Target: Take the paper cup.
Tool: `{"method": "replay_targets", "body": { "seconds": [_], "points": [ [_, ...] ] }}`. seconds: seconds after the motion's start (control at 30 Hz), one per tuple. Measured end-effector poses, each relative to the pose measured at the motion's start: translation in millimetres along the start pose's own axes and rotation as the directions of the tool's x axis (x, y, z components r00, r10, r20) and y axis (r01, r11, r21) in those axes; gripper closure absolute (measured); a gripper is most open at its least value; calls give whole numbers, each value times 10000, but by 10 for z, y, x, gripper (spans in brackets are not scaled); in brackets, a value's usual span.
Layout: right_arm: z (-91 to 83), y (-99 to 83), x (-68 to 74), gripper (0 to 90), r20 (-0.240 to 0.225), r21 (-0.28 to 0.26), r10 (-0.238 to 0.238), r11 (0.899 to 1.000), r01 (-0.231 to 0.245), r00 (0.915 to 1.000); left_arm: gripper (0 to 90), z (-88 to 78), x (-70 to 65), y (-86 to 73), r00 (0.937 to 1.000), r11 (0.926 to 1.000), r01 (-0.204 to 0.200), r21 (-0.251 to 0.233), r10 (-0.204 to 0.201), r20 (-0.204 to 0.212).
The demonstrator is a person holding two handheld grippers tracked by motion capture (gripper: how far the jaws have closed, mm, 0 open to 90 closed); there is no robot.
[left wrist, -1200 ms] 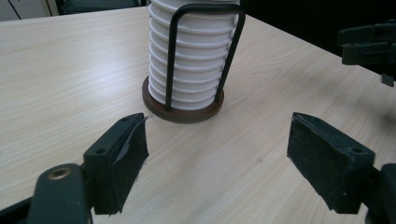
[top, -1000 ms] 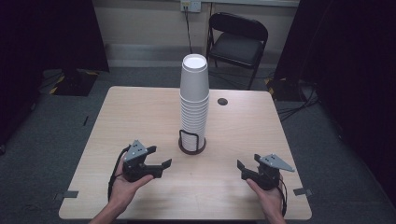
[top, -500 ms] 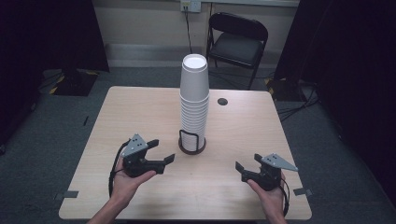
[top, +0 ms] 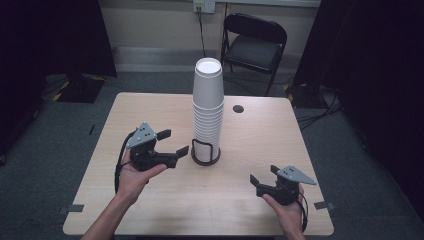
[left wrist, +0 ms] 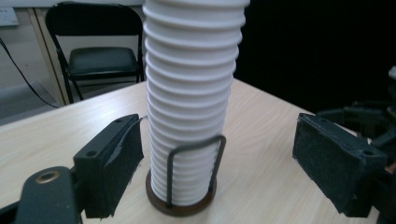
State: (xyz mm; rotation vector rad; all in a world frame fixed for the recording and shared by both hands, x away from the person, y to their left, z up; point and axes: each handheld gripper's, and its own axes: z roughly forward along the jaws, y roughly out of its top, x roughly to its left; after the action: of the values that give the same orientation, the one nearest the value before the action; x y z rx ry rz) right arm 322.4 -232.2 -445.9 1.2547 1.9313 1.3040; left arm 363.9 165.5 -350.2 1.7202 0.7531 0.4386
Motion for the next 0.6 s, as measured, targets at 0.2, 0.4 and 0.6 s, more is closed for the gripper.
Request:
{"method": "replay_targets", "body": {
  "seconds": [0.2, 0.4, 0.6],
  "points": [
    [-3, -6, 1, 137, 113, 62, -54, 10000, 53, 9999, 160, -21, -4, 159, 10000, 9995, -38, -307, 40, 44],
    [12, -8, 6, 137, 15, -3, 33, 10000, -33, 10000, 158, 70, -70, 368, 9993, 9983, -328, -487, 336, 175],
    [16, -22, 7, 137, 47, 60, 23, 10000, -23, 10000, 159, 115, -129, 571, 9989, 9965, -450, -708, 456, 71]
  ]
}}
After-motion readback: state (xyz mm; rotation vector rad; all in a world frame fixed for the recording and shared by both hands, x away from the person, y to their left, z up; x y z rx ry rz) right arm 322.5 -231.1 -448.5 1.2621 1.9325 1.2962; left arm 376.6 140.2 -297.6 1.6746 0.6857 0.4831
